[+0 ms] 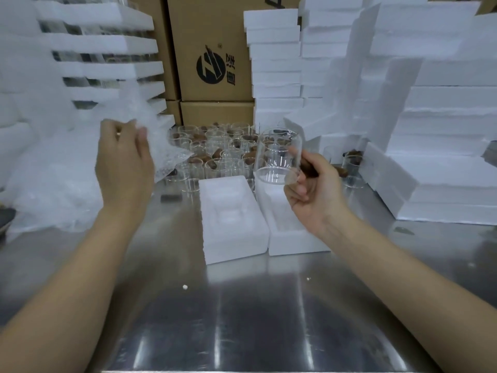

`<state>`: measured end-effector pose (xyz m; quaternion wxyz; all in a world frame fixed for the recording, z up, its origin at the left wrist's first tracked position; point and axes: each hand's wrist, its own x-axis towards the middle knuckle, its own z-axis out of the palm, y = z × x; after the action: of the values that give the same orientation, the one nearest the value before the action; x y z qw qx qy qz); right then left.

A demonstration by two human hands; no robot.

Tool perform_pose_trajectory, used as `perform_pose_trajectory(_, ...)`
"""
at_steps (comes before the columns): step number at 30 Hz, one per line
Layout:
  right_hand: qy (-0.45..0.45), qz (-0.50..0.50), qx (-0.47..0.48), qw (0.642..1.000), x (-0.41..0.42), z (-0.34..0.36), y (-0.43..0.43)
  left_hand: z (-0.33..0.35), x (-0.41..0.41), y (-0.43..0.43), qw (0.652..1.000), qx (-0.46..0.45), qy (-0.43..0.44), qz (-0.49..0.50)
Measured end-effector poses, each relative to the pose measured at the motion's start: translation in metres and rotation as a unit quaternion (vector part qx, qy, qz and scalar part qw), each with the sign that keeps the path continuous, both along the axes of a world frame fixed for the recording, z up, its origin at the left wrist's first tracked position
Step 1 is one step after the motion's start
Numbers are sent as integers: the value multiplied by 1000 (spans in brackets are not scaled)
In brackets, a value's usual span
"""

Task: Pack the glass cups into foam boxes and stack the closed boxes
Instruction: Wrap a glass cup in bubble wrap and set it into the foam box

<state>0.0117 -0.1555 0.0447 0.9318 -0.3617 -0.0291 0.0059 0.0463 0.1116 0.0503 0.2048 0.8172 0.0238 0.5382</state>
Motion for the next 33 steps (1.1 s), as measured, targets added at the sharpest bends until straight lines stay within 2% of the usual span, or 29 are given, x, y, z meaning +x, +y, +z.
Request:
perform_pose_trajectory(4,-7,3,21,1000,0,0,0,13,-8,-65,986,137,-17,-91)
perform_pose_trajectory(6,-16,3,34,999,-1,2,-1,14,-6,-96,978,124,64,-153)
perform_pose_trajectory(9,-25,-12,47,999,0,7,-7,3,1,-113,948,152,222,-169)
perform_pose_trajectory(10,-22,-19,47,998,0,9,-10,2,-1,-105,949,101,238,-183)
perform_pose_trajectory(12,-18,-29,50,998,3,13,-16,1,-5,-79,959,-43,200,-198)
perform_pose_trajectory(14,-20,-40,60,997,5,16,-22,1,-4,-53,965,-73,157,-198)
perform_pose_trajectory(15,-19,-45,62,997,6,17,-24,3,-3,-41,958,-71,170,-218)
perform_pose_trajectory(17,-15,-54,50,997,8,16,-27,6,0,-27,919,-28,260,-297)
perform_pose_trajectory(19,-6,-68,10,998,10,13,-27,7,0,-24,840,27,398,-366)
perform_pose_trajectory(20,-1,-76,-18,997,10,11,-27,6,-2,-26,812,56,443,-375)
perform_pose_trajectory(21,3,-85,-46,995,10,9,-27,3,-3,-28,809,89,453,-365)
perform_pose_trajectory(22,6,-93,-70,993,10,8,-26,-1,-2,-32,822,131,438,-339)
perform_pose_trajectory(24,7,-102,-94,990,10,8,-25,-6,-1,-42,871,186,349,-292)
perform_pose_trajectory(26,7,-105,-95,990,10,8,-26,-6,0,-45,902,116,276,-311)
perform_pose_trajectory(29,9,-112,-90,990,11,9,-28,-1,-1,-41,922,-11,221,-319)
perform_pose_trajectory(31,10,-112,-92,989,11,9,-28,2,-4,-43,920,-54,213,-324)
perform_pose_trajectory(33,8,-105,-102,989,10,8,-27,3,-6,-48,920,-49,214,-323)
